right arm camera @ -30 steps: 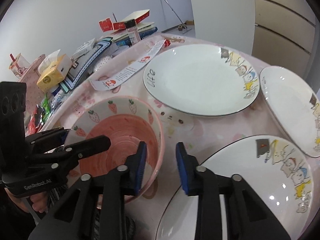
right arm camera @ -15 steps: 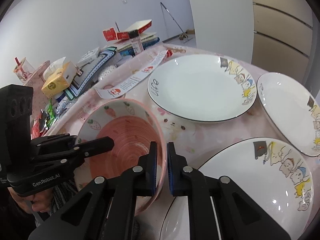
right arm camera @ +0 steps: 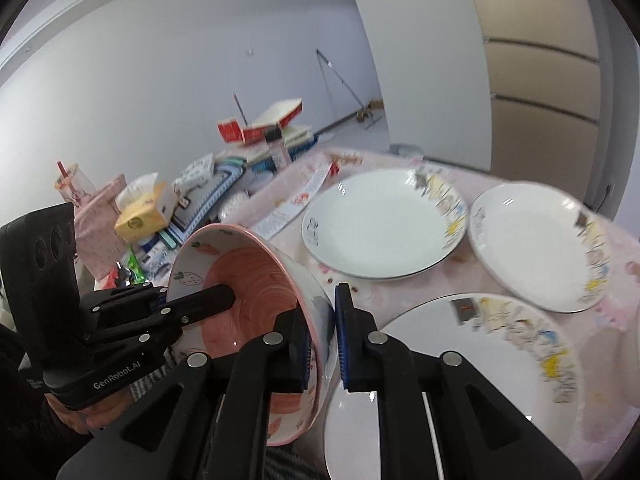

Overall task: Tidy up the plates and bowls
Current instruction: 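Lift the pink bowl with both tools and carry it across the table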

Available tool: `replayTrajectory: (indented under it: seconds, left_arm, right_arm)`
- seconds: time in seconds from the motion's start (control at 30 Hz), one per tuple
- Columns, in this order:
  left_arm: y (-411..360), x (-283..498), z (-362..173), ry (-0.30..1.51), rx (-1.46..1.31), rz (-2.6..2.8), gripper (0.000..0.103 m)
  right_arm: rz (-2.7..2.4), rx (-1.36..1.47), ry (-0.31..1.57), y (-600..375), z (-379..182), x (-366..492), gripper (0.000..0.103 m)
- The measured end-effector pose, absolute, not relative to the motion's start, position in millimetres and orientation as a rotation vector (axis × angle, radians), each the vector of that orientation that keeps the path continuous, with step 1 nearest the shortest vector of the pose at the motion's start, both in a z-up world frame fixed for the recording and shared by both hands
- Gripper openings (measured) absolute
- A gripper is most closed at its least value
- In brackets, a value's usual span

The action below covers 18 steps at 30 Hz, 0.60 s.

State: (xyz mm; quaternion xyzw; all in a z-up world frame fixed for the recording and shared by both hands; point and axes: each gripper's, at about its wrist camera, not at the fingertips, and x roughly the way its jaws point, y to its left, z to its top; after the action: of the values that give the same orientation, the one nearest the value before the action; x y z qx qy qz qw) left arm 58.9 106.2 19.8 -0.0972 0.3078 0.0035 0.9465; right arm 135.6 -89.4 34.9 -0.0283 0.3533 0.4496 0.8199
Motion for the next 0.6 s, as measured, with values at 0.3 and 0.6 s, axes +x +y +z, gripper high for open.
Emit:
replayTrajectory:
  seconds: [0.3, 0.6]
  left_arm:
    - [32, 64, 56, 0.574, -0.122, -0.101, 0.008]
    - [-55, 83, 76, 0.565, -0.042, -0.226, 0.008]
  right_arm:
    - [0.849, -0.043, 0.663, -168, 74, 117, 0.010]
    - [0.718, 0.042, 0.631, -258, 84, 115, 0.010]
